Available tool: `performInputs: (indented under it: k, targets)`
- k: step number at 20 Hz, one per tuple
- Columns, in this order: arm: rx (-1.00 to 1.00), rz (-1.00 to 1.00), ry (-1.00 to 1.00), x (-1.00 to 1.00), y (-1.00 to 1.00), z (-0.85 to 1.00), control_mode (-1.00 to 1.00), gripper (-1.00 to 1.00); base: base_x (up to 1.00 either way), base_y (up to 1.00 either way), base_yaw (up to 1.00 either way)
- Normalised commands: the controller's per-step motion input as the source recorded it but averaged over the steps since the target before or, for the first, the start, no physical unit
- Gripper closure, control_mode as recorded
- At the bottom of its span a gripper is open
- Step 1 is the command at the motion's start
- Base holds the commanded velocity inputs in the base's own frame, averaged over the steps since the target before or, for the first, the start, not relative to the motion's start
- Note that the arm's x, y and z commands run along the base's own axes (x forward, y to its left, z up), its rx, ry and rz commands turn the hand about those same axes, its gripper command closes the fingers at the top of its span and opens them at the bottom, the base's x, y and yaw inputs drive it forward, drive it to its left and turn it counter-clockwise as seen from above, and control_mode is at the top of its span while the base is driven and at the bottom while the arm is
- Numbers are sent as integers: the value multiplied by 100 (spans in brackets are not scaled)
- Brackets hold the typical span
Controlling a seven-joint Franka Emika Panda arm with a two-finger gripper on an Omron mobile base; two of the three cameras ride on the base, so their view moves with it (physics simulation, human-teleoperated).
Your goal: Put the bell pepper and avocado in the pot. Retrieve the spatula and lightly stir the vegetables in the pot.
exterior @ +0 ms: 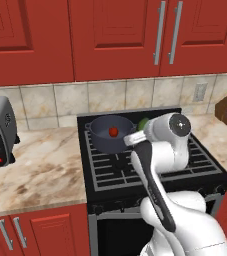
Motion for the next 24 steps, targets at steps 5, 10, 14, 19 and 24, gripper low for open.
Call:
performInputs:
  k: [5, 10, 14, 19, 24]
  targets:
    - [-11, 0, 0, 59, 22, -2, -100, 100, 0, 0, 0]
    - [2, 0, 2, 5, 1, 11, -100, 100, 0, 0, 0]
    - [16, 0, 22, 0, 0, 9, -100, 100, 0, 0, 0]
    - [17, 0, 38, 1, 0, 0, -100, 100, 0, 0, 0]
    - [3, 0, 10, 0, 1, 0, -100, 100, 0, 0, 0]
